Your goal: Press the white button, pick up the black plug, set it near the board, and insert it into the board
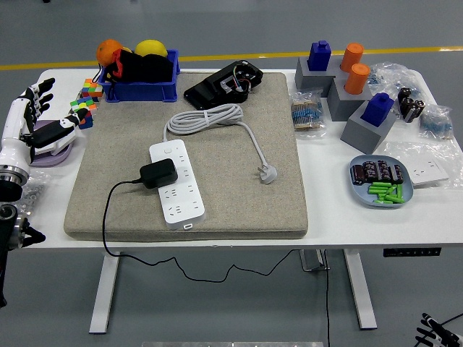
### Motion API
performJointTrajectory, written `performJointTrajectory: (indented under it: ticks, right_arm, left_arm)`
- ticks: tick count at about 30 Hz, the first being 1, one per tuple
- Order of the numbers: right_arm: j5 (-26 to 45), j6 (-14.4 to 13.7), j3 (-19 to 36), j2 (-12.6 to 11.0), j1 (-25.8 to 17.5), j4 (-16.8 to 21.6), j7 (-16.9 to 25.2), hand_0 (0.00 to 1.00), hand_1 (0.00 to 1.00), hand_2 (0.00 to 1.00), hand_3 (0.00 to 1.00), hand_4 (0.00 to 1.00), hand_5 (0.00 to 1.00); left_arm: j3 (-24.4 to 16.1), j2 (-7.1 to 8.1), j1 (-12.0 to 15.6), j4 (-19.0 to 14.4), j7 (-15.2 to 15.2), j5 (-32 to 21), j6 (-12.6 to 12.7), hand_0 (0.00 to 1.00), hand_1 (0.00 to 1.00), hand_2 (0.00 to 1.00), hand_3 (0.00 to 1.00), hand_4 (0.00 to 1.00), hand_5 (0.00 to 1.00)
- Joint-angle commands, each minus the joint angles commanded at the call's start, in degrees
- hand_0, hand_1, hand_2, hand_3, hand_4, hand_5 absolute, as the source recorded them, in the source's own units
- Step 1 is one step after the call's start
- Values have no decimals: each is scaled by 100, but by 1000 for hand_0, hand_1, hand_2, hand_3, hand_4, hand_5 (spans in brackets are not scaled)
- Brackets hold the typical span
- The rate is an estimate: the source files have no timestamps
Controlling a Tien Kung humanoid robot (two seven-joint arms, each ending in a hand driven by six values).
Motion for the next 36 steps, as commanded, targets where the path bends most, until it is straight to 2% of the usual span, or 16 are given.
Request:
performJointTrajectory:
  ticks: [36]
  right_arm:
    - [-348,-39,402,130,133,-96,-23,775,619,628,622,715,467]
  left_arm:
    - [-94,-53,127,-179,-55,2,111,859,885,927,872,879,168]
